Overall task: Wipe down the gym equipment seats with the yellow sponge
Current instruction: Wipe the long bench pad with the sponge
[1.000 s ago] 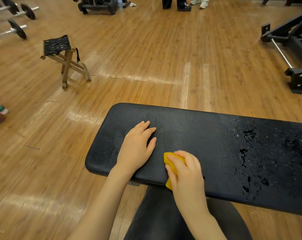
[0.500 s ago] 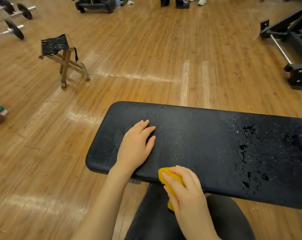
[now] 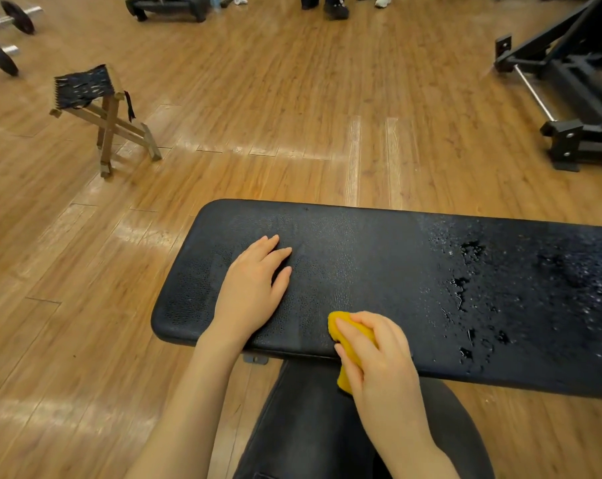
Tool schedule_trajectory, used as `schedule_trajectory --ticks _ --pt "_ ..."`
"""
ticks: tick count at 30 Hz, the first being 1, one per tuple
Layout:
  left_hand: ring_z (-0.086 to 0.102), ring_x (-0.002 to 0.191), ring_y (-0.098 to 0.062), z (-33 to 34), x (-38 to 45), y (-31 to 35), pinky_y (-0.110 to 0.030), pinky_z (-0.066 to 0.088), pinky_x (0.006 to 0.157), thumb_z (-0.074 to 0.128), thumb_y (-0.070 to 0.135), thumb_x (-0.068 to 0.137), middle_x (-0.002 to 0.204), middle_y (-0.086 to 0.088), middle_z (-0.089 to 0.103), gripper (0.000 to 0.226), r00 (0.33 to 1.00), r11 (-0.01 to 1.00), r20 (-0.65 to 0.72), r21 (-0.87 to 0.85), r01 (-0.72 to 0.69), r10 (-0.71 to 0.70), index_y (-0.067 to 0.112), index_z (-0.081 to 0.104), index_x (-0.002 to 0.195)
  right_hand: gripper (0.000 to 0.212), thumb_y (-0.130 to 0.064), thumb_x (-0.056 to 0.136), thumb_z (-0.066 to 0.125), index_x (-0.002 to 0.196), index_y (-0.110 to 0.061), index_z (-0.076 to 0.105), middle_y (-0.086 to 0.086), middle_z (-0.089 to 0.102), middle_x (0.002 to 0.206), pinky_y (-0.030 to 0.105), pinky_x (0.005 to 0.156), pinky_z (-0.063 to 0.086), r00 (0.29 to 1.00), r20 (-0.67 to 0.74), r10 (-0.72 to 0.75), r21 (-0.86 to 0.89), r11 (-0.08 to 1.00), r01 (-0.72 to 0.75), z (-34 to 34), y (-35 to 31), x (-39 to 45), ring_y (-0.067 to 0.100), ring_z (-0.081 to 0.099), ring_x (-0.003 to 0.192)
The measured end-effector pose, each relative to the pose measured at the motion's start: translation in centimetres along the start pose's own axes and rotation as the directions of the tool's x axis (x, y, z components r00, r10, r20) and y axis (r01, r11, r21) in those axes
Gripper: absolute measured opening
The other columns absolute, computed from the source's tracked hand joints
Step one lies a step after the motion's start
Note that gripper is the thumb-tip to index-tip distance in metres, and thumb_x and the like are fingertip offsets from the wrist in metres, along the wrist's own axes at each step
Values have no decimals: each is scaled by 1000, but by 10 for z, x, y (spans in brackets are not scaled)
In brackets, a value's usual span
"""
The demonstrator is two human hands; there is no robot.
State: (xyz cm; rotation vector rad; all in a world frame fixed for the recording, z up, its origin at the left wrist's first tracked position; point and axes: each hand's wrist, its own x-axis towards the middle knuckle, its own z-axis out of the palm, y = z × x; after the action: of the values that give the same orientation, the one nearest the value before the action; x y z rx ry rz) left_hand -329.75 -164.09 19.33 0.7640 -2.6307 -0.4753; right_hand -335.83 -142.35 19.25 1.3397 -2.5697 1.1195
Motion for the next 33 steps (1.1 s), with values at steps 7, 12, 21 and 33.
schedule_trajectory --ticks 7,12,21,33 --pt "38 138 -23 -3 0 3 -37 30 111 57 25 96 145 -6 48 37 999 999 14 2 39 -39 14 59 131 23 -11 81 74 104 -11 72 6 63 110 32 78 49 999 -29 41 -86 995 -43 13 6 49 24 56 103" --pt "37 139 -22 -6 -1 4 -33 27 110 57 25 96 145 -6 48 37 999 999 33 2 34 -34 14 60 131 26 -19 87 62 111 -13 69 4 60 115 24 84 43 998 -37 45 -56 997 -47 5 9 22 12 46 108" --pt "40 137 -25 -4 -1 2 -42 34 111 59 22 95 142 -8 50 35 1000 1000 24 -5 20 -20 13 61 129 22 -19 86 61 104 -13 72 5 61 111 32 82 50 996 -64 67 -44 997 -70 -5 21 23 24 55 103" --pt "43 134 -26 -3 0 3 -40 35 108 61 19 93 140 -10 53 33 1000 1000 4 3 27 -27 11 64 125 28 -24 95 55 118 -14 67 4 57 121 1 98 24 994 -58 97 -16 995 -98 -25 41 -16 2 45 115"
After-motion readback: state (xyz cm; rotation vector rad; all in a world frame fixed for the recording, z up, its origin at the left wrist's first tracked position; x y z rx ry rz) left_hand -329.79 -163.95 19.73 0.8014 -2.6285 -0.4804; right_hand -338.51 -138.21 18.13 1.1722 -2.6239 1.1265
